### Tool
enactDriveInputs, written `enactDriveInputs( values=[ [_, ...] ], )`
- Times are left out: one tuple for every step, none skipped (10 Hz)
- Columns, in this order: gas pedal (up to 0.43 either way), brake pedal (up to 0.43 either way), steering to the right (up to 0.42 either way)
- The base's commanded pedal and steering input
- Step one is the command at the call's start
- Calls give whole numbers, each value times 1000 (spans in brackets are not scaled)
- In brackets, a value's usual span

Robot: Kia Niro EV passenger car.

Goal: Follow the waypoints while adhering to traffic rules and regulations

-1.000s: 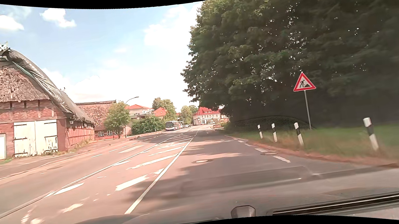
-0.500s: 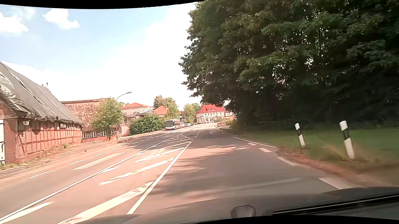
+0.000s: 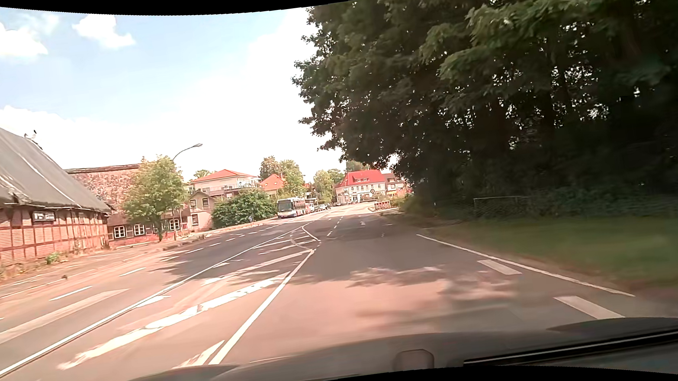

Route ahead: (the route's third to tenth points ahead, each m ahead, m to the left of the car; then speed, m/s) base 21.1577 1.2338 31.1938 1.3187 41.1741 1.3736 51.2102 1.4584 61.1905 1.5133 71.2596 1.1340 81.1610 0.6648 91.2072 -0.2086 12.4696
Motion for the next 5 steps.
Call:
enactDriveInputs(
  values=[
    [169,0,-8],
    [169,0,-8],
    [169,0,-6],
    [157,0,-6],
    [157,0,-6]
  ],
)
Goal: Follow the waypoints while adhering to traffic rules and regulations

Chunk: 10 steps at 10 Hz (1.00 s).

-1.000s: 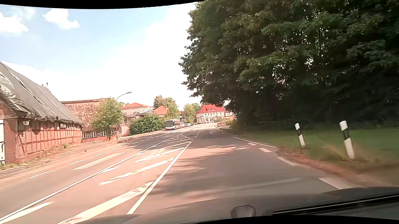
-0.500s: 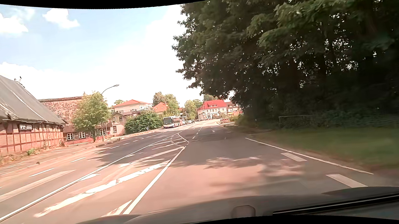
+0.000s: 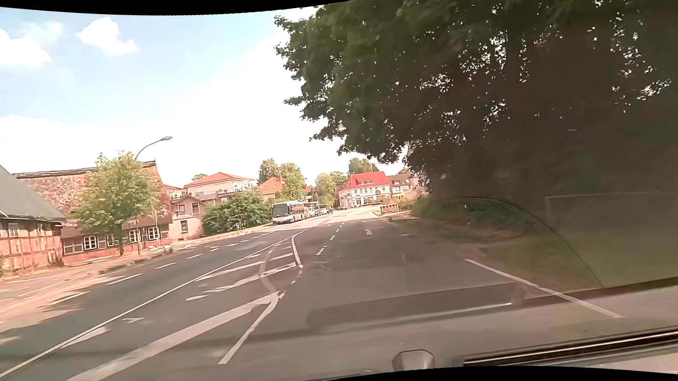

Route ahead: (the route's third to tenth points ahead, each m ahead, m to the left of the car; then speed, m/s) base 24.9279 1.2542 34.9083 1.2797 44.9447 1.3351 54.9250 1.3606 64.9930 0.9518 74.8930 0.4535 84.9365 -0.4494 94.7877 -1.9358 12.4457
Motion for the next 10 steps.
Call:
enactDriveInputs(
  values=[
    [138,0,-6],
    [130,0,-5],
    [130,0,-5],
    [130,0,-5],
    [130,0,-5],
    [130,0,-5],
    [138,0,-5],
    [150,0,-5],
    [150,0,-5],
    [150,0,-5]
  ],
)
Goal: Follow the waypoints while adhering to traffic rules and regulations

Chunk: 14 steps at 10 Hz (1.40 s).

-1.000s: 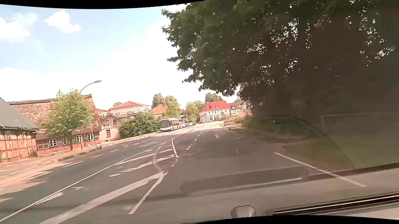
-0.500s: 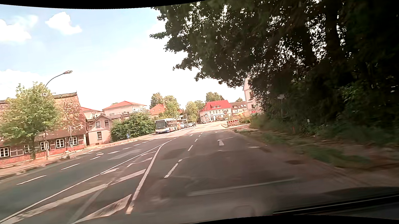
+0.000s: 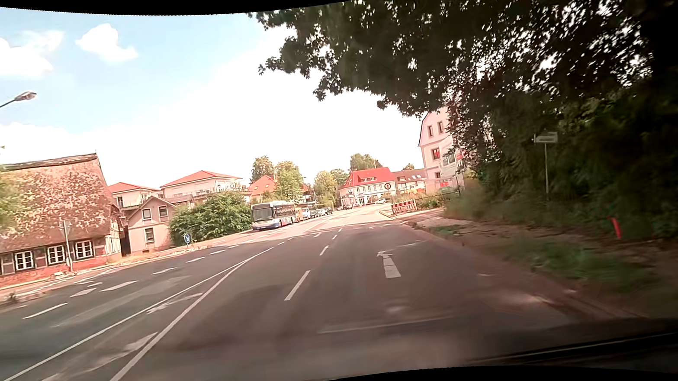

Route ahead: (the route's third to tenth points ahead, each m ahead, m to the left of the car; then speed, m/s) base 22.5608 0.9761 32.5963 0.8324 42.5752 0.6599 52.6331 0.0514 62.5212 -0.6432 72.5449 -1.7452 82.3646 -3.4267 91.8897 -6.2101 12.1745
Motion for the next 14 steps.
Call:
enactDriveInputs(
  values=[
    [157,0,-5],
    [157,0,-5],
    [157,0,-4],
    [157,0,-4],
    [157,0,-4],
    [157,0,-4],
    [157,0,-4],
    [157,0,-4],
    [157,0,-4],
    [157,0,-3],
    [157,0,-2],
    [157,0,-2],
    [157,0,0],
    [157,0,3]
  ],
)
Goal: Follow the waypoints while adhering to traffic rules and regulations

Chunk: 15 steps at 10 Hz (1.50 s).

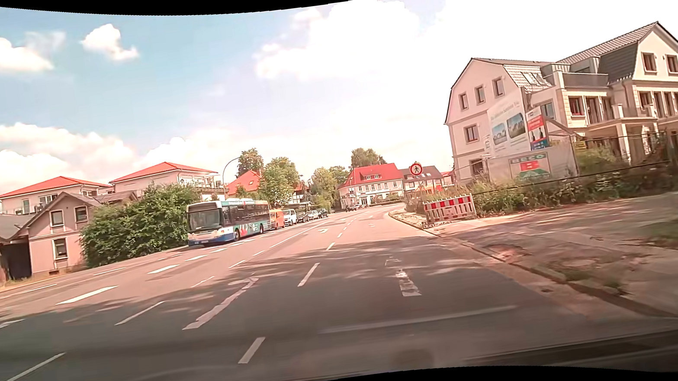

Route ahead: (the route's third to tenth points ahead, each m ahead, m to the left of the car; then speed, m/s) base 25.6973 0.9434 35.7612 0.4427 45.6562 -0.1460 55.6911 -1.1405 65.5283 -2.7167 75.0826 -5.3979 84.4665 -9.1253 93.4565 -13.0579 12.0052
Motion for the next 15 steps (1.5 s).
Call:
enactDriveInputs(
  values=[
    [157,0,4],
    [157,0,4],
    [157,0,4],
    [157,0,4],
    [157,0,3],
    [157,0,3],
    [169,0,3],
    [169,0,3],
    [169,0,3],
    [169,0,3],
    [169,0,3],
    [169,0,3],
    [169,0,3],
    [169,0,3],
    [169,0,3]
  ],
)
